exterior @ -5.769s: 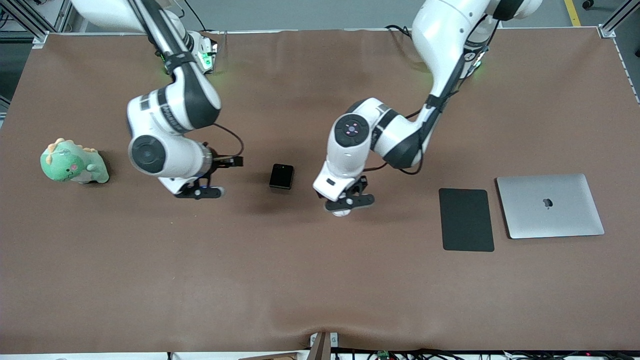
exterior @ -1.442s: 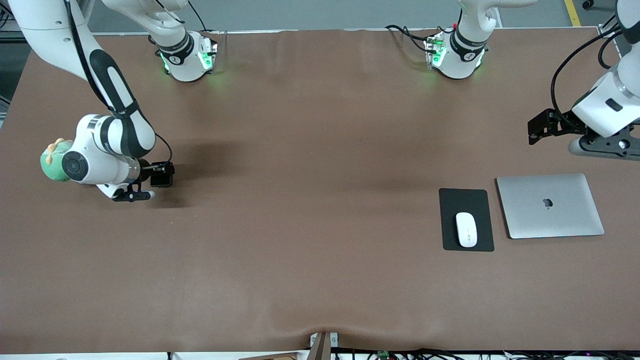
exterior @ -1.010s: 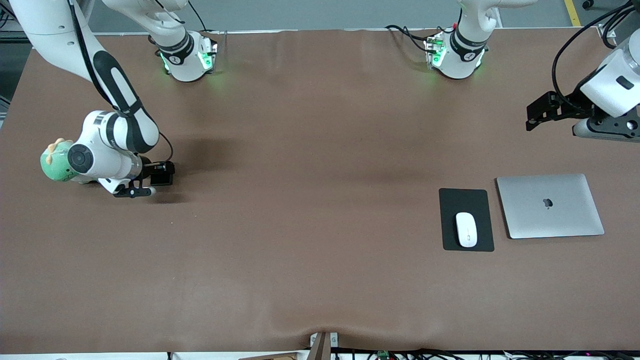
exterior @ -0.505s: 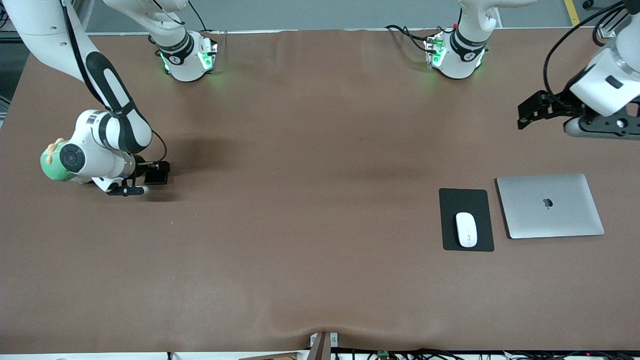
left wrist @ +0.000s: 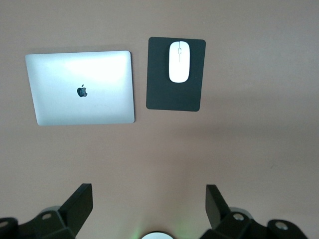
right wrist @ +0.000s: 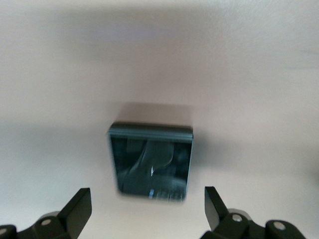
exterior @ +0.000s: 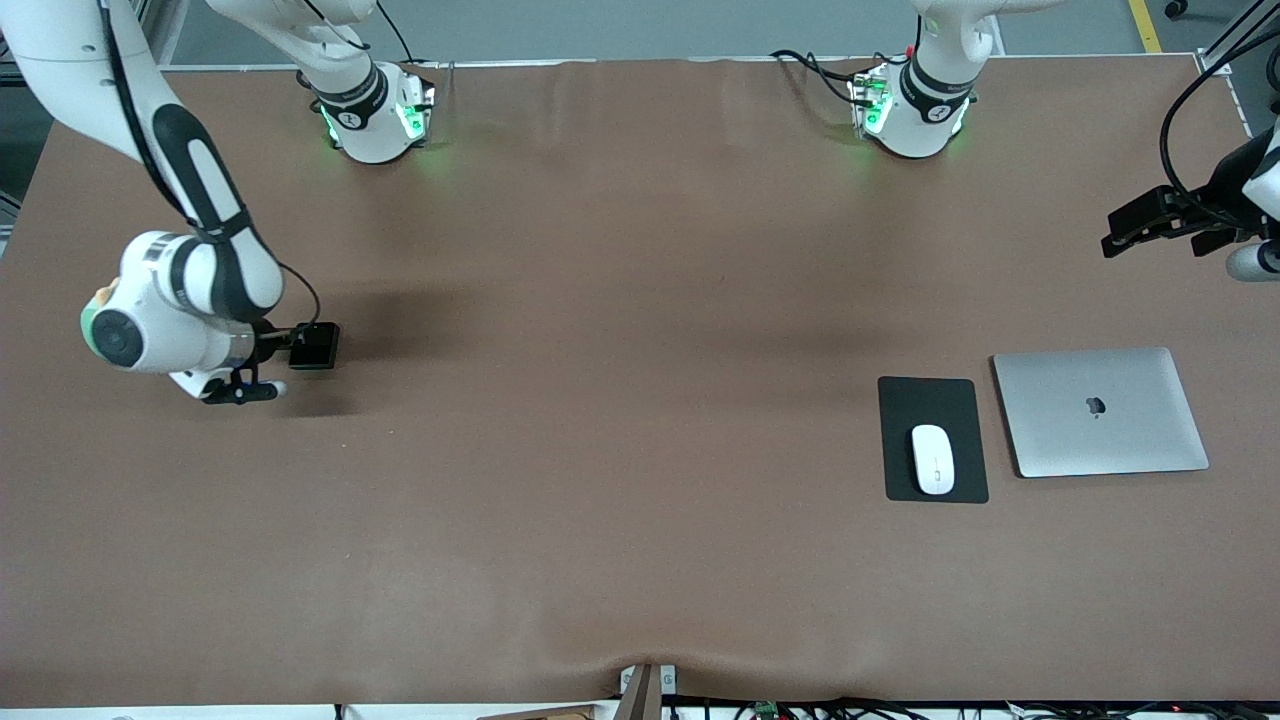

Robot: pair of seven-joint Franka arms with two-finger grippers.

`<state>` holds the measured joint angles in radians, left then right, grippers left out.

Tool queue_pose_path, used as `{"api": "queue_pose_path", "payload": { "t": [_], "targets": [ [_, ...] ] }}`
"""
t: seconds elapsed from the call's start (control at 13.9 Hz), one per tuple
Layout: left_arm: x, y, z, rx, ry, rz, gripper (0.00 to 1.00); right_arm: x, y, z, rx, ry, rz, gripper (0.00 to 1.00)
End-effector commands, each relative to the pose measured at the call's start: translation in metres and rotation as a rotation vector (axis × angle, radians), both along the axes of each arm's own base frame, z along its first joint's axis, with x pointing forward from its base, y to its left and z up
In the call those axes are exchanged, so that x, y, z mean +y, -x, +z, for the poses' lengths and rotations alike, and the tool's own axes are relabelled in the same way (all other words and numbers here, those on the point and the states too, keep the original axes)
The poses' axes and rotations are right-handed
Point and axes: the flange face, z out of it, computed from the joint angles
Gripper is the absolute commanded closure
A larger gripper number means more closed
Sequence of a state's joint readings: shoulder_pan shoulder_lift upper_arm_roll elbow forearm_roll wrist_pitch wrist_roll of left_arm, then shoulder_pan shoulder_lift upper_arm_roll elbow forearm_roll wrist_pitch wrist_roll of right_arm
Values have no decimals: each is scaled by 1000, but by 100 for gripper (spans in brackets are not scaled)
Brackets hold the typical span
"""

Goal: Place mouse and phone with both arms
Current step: 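Lower the black phone beside the plush toy and open the right gripper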

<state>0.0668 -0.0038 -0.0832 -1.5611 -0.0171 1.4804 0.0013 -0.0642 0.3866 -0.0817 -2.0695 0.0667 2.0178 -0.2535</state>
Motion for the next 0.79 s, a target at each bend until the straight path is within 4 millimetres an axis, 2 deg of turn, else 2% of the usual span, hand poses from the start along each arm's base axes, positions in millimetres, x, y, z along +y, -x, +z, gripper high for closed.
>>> {"api": "queue_pose_path", "payload": {
  "t": [0.0, 0.22, 0.43, 0.58, 0.72],
  "targets": [
    [-7, 0, -2, 15, -1, -39, 0, -7, -43, 60, 39, -13, 36, 0],
    [-5, 0, -3, 18, 0, -33, 0, -6, -72, 120, 13, 16, 62, 0],
    [-4, 0, -4, 20, -1, -15, 0, 18, -96, 201, -19, 26, 97, 0],
    [-7, 0, -3, 18, -1, -16, 0, 19, -103, 246, -60, 33, 99, 0],
    [-11, 1, -1, 15, 3, -18, 0, 17, -103, 282, -77, 36, 95, 0]
  ]
}}
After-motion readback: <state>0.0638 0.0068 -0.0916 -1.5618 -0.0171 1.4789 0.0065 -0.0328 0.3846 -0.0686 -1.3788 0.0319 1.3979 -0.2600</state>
